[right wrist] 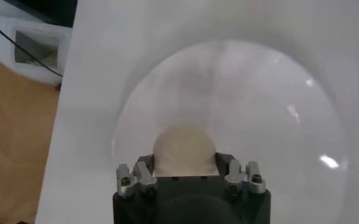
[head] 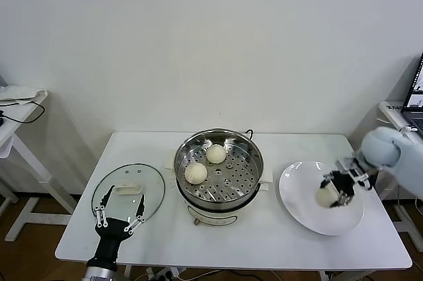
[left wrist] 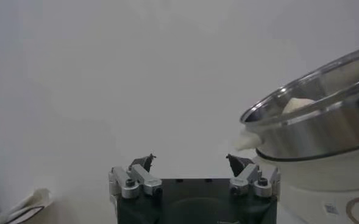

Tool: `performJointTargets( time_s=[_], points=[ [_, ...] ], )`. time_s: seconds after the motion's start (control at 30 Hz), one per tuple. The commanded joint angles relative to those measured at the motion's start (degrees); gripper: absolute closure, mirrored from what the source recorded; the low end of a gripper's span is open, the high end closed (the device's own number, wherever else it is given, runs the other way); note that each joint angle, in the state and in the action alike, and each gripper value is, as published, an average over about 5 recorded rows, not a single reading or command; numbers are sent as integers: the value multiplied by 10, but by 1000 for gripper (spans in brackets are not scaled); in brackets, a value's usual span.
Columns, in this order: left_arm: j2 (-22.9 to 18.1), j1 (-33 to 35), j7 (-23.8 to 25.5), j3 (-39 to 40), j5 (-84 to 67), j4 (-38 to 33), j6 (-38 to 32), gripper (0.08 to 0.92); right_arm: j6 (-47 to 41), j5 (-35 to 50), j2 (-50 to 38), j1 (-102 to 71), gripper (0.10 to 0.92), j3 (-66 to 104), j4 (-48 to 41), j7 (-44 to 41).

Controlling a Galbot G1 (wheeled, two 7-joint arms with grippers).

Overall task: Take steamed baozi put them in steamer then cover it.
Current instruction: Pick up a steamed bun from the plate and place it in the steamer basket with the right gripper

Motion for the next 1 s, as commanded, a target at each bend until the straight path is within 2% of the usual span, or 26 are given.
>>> performJointTargets(
  time_s=[0.03,0.27,0.53,1.0],
  points=[
    [1,1,2,0,1,-14,-1,177,115,89,93,320,366,-194,72,14],
    [-1,2,3,5,3,-19,-3,177,220,37,184,350,364,-203,127,41],
    [0,3,2,7,3,-20,-3,177,282,-47,252,317,364,-200,165,68],
    [1,1,-1,4,0,-19,-10,177,388,-197,325,192,372,-182,132,90]
  ],
)
